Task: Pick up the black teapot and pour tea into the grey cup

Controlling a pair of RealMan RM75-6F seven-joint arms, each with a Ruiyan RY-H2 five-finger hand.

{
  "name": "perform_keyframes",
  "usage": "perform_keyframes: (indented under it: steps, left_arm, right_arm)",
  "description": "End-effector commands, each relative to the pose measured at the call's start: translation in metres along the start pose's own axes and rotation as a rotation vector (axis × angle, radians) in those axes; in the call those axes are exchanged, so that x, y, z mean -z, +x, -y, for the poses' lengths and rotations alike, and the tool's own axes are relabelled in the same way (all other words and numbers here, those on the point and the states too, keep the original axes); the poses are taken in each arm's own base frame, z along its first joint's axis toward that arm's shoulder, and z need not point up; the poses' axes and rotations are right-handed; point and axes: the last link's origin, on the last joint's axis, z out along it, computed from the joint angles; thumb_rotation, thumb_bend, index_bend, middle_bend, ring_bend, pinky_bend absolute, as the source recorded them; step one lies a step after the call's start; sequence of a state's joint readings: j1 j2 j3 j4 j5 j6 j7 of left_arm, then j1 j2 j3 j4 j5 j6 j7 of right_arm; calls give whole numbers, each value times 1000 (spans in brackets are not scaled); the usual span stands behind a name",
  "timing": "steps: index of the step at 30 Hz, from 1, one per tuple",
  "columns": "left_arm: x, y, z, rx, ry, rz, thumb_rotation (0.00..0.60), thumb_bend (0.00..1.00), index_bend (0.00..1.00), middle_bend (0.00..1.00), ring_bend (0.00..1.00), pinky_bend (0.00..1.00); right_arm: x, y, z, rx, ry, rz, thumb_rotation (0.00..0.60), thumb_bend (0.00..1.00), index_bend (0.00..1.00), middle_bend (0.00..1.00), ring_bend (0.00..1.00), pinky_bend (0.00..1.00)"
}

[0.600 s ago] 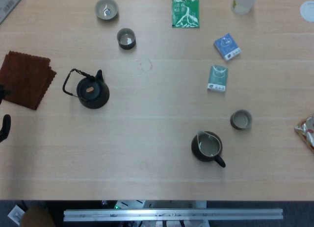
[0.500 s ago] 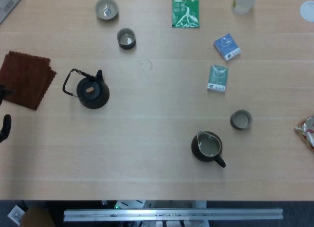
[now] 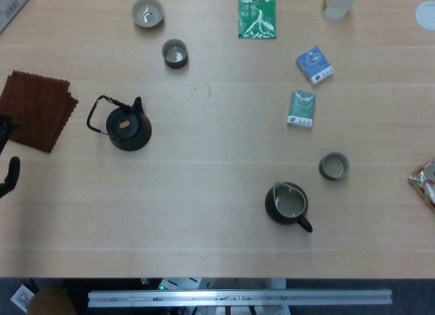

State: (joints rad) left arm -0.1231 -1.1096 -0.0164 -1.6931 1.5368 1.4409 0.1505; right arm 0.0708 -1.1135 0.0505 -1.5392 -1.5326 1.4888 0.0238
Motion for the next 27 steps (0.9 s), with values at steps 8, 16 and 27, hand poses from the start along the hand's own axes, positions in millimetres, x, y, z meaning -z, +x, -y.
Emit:
perform_keyframes:
  steps: [8,16,27]
  left_arm:
    - [-29,-2,-11,8,-86,54,600,468,242,211,149,70]
    - [-65,-9,-28,66,-157,167,600,407,235,211,149,70]
    - [-108,-20,-51,100,-187,254,597,264,234,232,157,70]
  right_arm:
    - [-20,14,14,5,72,-39,600,348,300,318,202,225]
    - [-28,20,26,1,107,-57,600,348,299,319,202,225]
    - [-36,15,33,-4,122,-42,600,348,300,318,202,225]
